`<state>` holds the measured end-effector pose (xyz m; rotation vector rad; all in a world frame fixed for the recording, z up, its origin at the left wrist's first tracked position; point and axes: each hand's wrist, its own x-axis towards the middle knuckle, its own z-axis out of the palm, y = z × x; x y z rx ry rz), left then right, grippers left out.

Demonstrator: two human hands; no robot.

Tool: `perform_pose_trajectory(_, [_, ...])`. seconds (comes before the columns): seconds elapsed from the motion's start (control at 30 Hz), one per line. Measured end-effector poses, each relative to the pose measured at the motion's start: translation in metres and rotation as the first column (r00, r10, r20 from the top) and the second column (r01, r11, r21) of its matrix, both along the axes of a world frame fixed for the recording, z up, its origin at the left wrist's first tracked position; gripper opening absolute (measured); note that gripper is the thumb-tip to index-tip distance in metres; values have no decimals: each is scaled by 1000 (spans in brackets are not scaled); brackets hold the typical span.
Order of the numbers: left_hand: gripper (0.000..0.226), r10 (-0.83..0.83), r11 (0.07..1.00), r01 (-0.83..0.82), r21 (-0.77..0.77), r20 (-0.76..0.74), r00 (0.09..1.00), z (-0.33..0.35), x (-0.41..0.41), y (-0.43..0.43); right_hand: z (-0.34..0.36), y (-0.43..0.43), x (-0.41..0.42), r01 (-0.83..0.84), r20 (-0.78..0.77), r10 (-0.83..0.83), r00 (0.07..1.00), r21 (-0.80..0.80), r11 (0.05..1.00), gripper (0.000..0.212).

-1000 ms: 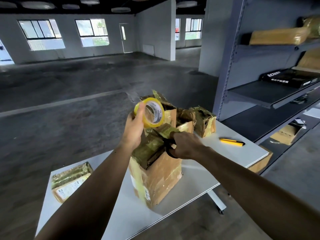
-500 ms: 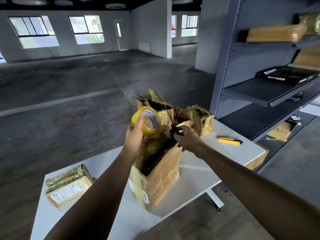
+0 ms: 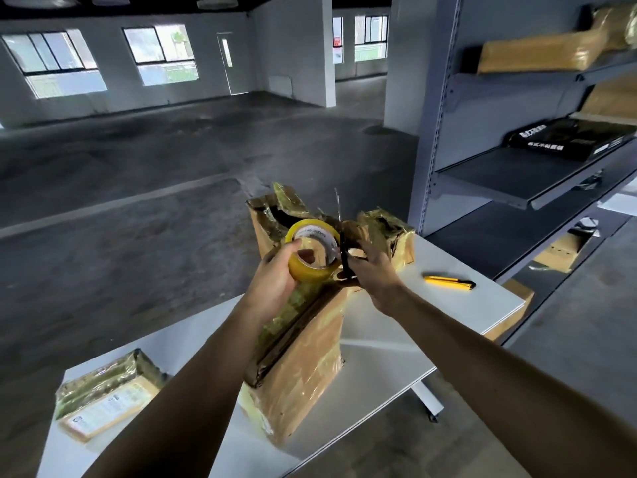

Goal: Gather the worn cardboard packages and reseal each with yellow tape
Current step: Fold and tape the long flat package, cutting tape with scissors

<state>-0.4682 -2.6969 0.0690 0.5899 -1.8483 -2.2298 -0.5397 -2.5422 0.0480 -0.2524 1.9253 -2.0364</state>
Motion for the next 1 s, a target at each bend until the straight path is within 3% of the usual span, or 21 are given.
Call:
perform_pose_trajectory(0.13, [29,-15,999,20,-50,104,994,0,-32,14,1,16,-33,-2,67,7,998,-68,998,38])
perform_pose_trajectory(0.17, [45,-2,992,22,-120,164,986,-2,-43,15,-1,20,-41,19,86,-12,996,-77,997,33])
perform_pose_trajectory(0.23, [97,9,928,98,-359,283,959,-6,-61,20,-8,29,-61,72,109,-64,992,-70,995,30])
perform_pose_trajectory(0.3, [111,20,788,151,-596,271,962,-9,-76,26,-20,38,-83,104,122,-98,988,-40,994,32])
perform_pose_trajectory(0.37, [96,-1,643,180,-744,234,972,-5,-90,37,-34,48,-103,120,149,-118,982,-6,993,24])
perform_pose_trajectory(0.43, [67,-14,514,219,-829,247,969,-9,-105,43,-52,56,-121,130,174,-137,975,52,990,19])
perform_pose_trajectory(0.5, [41,-25,414,283,-865,300,954,-17,-120,47,-70,62,-135,130,192,-147,970,102,986,19])
perform_pose_trajectory(0.6, [28,-52,285,380,-880,382,923,-29,-136,56,-101,68,-149,94,254,-135,958,167,981,28])
perform_pose_trajectory(0.87, [30,-19,124,631,-766,634,773,-68,-158,58,-195,74,-156,15,216,-122,969,438,899,21])
perform_pose_trajectory(1.0, [32,-9,120,648,-752,652,758,-80,-160,54,-220,74,-152,-36,149,-55,987,544,838,20])
